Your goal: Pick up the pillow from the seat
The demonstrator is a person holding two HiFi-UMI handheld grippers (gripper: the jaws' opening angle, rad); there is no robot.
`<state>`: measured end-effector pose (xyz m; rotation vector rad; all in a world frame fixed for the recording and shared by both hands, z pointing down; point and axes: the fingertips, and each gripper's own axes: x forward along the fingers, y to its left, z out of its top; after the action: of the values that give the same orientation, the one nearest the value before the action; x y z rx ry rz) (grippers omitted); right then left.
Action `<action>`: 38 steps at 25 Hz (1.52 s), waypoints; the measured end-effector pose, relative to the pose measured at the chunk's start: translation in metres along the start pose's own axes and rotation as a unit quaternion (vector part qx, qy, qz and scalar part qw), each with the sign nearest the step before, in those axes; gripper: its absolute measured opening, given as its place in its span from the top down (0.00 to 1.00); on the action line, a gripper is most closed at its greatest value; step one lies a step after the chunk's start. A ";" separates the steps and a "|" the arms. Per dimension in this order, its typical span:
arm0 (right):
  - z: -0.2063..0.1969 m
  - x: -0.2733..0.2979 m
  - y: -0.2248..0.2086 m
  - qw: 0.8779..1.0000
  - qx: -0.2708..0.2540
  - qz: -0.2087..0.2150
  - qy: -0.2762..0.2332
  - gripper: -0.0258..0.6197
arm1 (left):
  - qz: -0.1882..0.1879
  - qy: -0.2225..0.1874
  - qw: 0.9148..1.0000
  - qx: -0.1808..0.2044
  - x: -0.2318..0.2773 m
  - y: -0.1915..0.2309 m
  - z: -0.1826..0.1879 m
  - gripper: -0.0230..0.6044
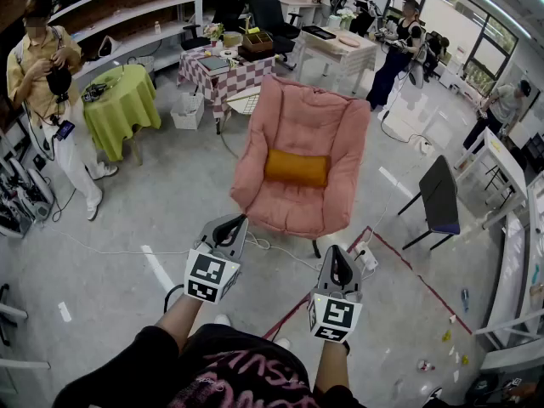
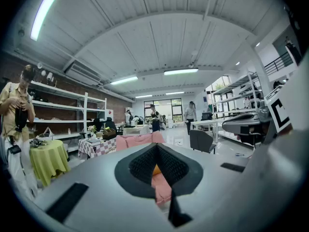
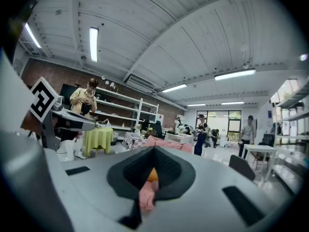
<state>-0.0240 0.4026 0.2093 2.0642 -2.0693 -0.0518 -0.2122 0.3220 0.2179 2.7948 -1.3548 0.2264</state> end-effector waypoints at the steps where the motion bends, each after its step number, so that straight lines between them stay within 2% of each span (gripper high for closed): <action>1: 0.000 0.001 0.001 1.000 -0.003 -0.001 0.001 0.93 | 0.000 0.001 1.000 0.000 0.000 0.002 0.000 0.95; 13: 0.002 0.012 0.008 1.000 0.001 -0.009 0.007 0.93 | -0.009 0.008 1.000 0.006 0.005 0.014 -0.003 0.95; 19: -0.001 0.019 0.024 1.000 0.005 0.002 0.015 0.93 | -0.008 0.007 1.000 -0.007 0.006 0.033 -0.007 0.95; 38: -0.004 0.023 0.067 0.999 0.023 -0.036 0.023 0.93 | -0.041 0.005 0.999 -0.004 -0.009 0.071 -0.027 0.95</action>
<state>-0.0895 0.3813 0.2282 2.1459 -1.9864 0.0328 -0.2767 0.2872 0.2405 2.8310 -1.2313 0.2317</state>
